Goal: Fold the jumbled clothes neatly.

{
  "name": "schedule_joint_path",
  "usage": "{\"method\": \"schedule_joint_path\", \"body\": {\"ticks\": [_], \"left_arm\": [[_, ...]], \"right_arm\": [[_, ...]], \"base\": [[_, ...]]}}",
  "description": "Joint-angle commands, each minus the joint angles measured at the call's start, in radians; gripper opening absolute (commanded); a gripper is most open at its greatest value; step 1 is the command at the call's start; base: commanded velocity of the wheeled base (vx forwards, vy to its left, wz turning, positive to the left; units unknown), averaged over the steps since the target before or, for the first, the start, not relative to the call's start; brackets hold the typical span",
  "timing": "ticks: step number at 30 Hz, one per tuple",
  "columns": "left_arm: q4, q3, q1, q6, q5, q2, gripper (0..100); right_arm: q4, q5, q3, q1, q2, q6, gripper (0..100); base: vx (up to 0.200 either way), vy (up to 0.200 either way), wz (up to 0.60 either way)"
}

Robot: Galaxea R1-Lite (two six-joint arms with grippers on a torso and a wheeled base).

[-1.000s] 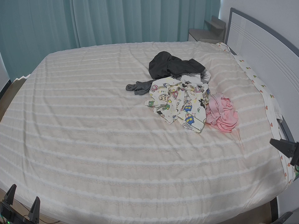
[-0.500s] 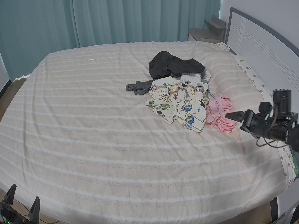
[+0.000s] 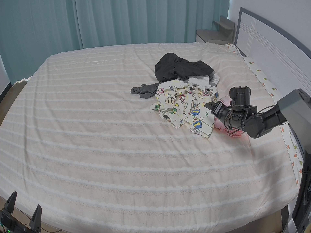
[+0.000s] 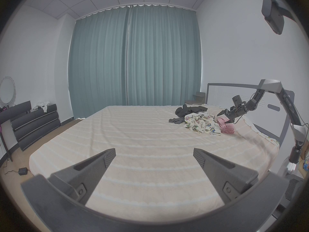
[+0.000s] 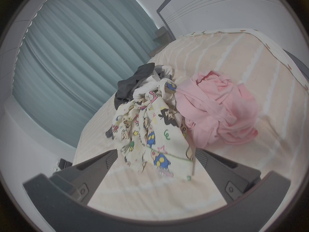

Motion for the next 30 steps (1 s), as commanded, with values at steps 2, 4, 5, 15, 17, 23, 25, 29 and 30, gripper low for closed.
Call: {"method": "schedule_joint_path", "body": {"ticks": [2, 4, 5, 15, 17, 23, 25, 29, 30], "left_arm": [[0.001, 0.010, 0.000, 0.000, 0.000, -0.015, 100], [0.001, 0.010, 0.000, -0.001, 0.000, -0.015, 100], [0.001, 0.010, 0.000, -0.001, 0.000, -0.013, 100], [0.003, 0.010, 0.000, 0.002, 0.000, -0.015, 100], [0.001, 0.010, 0.000, 0.003, 0.000, -0.015, 100], [0.003, 0.010, 0.000, 0.003, 0.000, -0.015, 100], [0.003, 0.010, 0.000, 0.003, 0.000, -0.015, 100], [0.003, 0.010, 0.000, 0.003, 0.000, -0.015, 100], [0.003, 0.010, 0.000, 0.003, 0.000, -0.015, 100]], "right_arm": [[0.023, -0.061, -0.126, 0.006, 0.142, 0.014, 100], [0.023, -0.073, -0.135, 0.006, 0.150, 0.011, 100], [0.023, -0.074, -0.139, 0.006, 0.152, 0.011, 100], [0.026, -0.085, -0.242, 0.009, 0.261, -0.014, 100], [0.030, -0.085, -0.265, 0.012, 0.271, -0.017, 100], [0.112, -0.087, -0.412, 0.014, 0.346, -0.034, 100], [0.122, -0.087, -0.435, 0.016, 0.357, -0.035, 100], [0.176, -0.087, -0.534, 0.029, 0.408, -0.037, 100], [0.199, -0.087, -0.572, 0.029, 0.429, -0.037, 100]], "base": [[0.000, 0.000, 0.00], [0.000, 0.000, 0.00], [0.000, 0.000, 0.00], [0.000, 0.000, 0.00], [0.000, 0.000, 0.00], [0.000, 0.000, 0.00], [0.000, 0.000, 0.00], [0.000, 0.000, 0.00], [0.000, 0.000, 0.00]]}}
